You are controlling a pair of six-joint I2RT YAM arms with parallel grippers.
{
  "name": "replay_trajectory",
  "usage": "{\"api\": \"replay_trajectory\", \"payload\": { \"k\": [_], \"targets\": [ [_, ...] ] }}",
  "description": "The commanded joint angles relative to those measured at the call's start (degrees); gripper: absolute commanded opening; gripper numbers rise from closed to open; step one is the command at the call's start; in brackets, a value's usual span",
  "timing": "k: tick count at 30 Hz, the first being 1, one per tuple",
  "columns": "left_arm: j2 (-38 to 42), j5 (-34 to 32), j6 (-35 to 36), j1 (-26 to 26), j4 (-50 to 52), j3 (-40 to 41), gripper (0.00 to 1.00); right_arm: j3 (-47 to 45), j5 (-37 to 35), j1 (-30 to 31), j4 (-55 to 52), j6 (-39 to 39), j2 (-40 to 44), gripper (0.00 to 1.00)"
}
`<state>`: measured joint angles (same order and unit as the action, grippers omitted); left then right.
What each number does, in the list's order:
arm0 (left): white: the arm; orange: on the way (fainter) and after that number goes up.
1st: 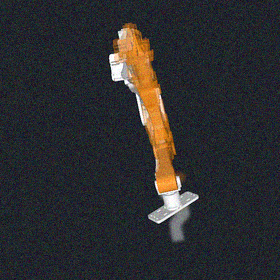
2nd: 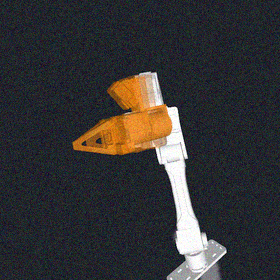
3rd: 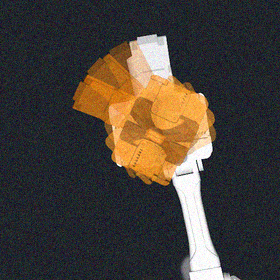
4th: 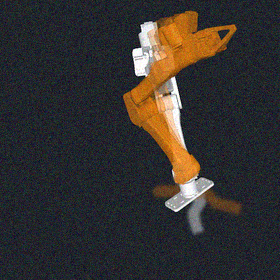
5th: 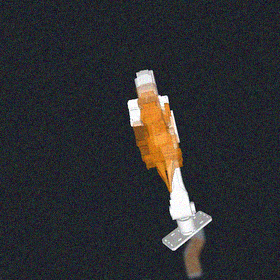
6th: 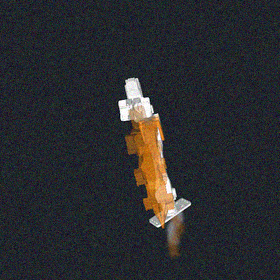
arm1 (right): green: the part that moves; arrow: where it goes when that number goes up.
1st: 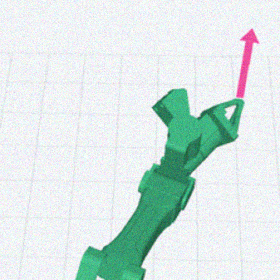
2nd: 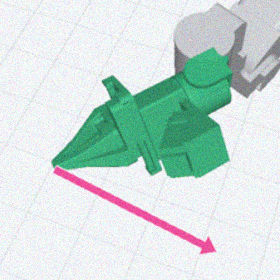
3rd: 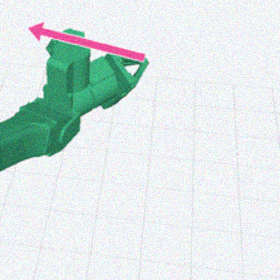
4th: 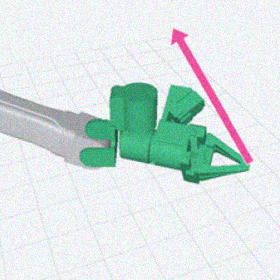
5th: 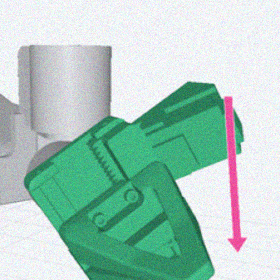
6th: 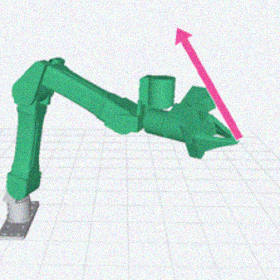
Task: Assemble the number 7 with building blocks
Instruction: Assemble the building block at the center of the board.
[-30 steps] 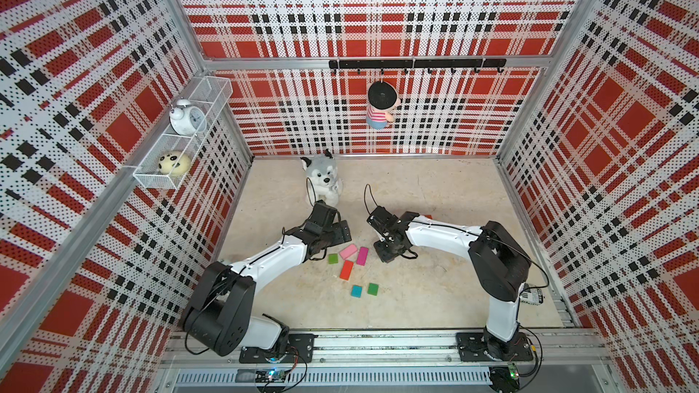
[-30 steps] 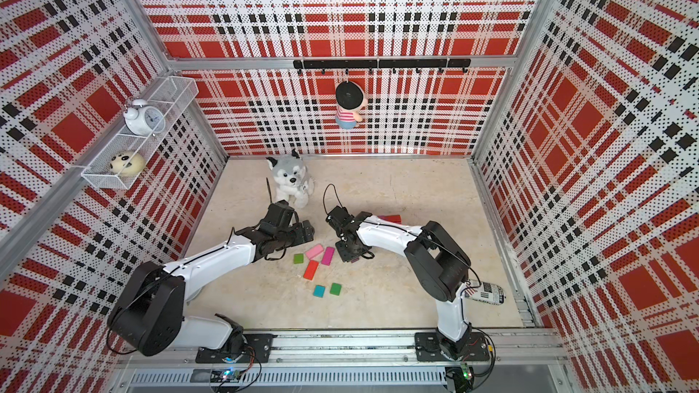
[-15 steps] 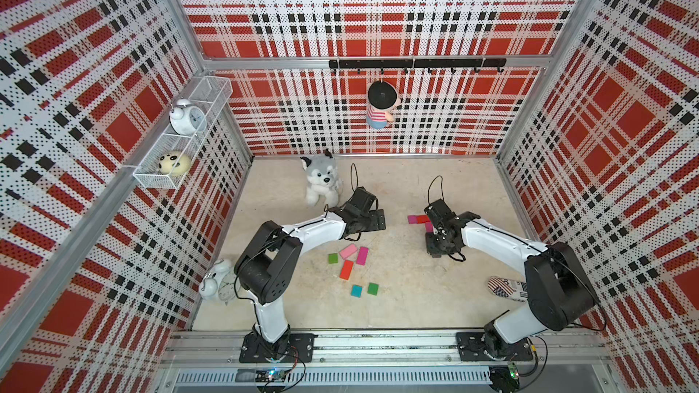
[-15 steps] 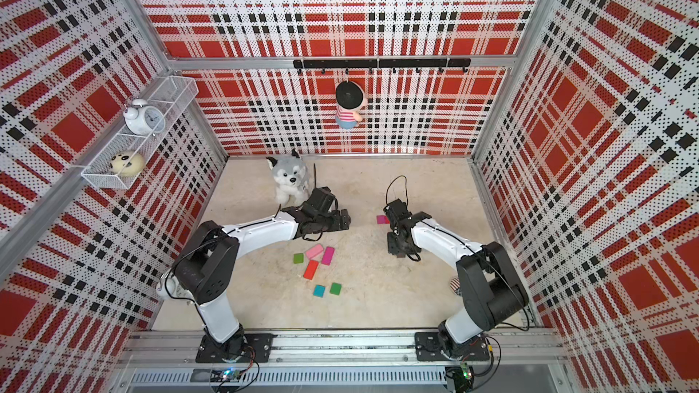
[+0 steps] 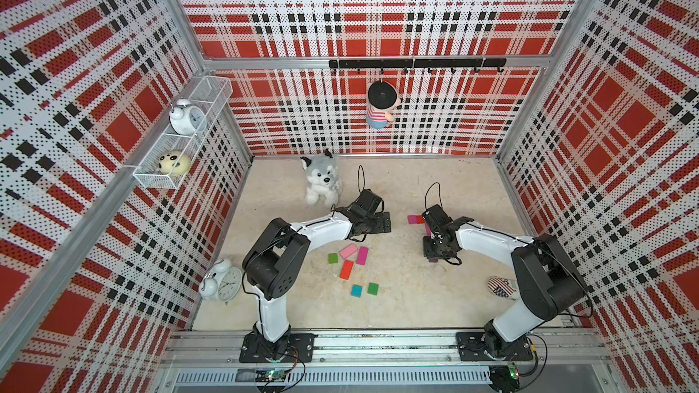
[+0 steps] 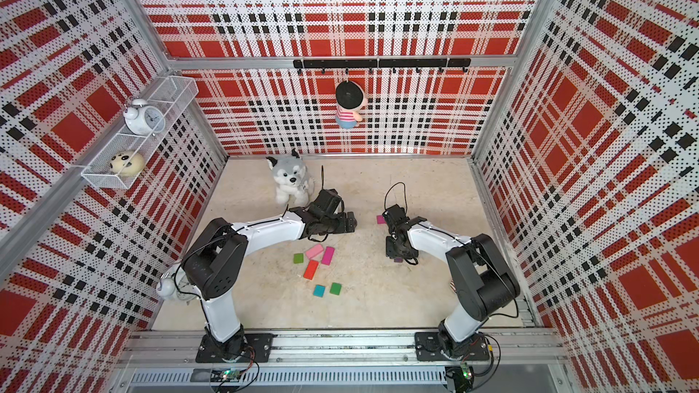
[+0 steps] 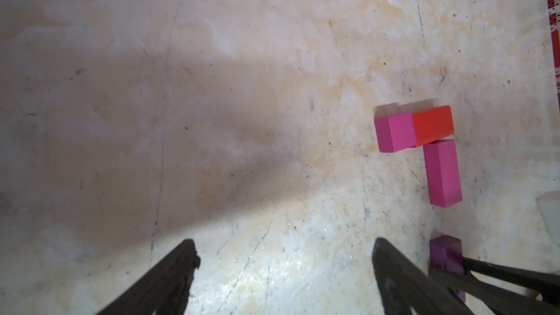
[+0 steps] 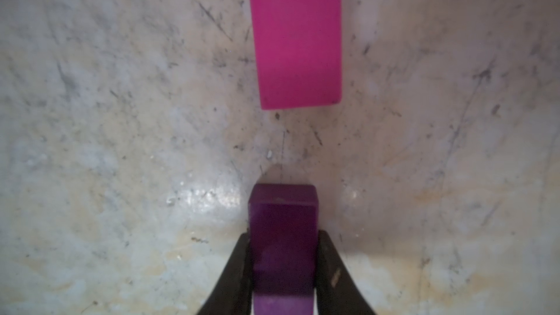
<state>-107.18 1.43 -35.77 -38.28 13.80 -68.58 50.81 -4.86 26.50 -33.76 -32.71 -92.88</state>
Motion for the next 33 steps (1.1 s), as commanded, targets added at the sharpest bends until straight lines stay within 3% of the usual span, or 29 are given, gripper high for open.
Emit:
{"api": "replay_trajectory", "payload": {
  "k": [1, 3, 6, 10, 20, 33],
  "targets": [
    [-0.4, -0.1, -0.1, 0.0, 0.5, -0.7, 0.93, 0.3, -1.2, -0.9, 1.1, 0.1, -1.7, 0.29],
    [-0.7, -0.2, -0.1, 0.1, 0.5, -1.0, 0.93, 0.7, -1.5, -1.3, 0.7, 0.4, -2.1, 0.42],
    [-1.0, 0.1, -0.1, 0.1, 0.5, -1.4, 0.93, 1.3, -2.0, -1.4, -0.4, 0.6, -2.1, 0.53],
    [-0.5, -0.3, -0.1, 0.1, 0.9, -1.1, 0.93, 1.4, -2.8, -1.4, -1.5, 0.0, 0.9, 0.60],
    [0.7, -0.8, 0.1, 0.1, 1.2, 0.5, 0.93, 1.6, -0.9, -1.3, -2.6, 0.1, 2.3, 0.49],
    [0.6, -0.9, 0.0, 0.4, 1.1, 0.9, 0.93, 3.2, -0.5, -1.4, -3.5, 0.6, -0.9, 0.47]
  ]
}}
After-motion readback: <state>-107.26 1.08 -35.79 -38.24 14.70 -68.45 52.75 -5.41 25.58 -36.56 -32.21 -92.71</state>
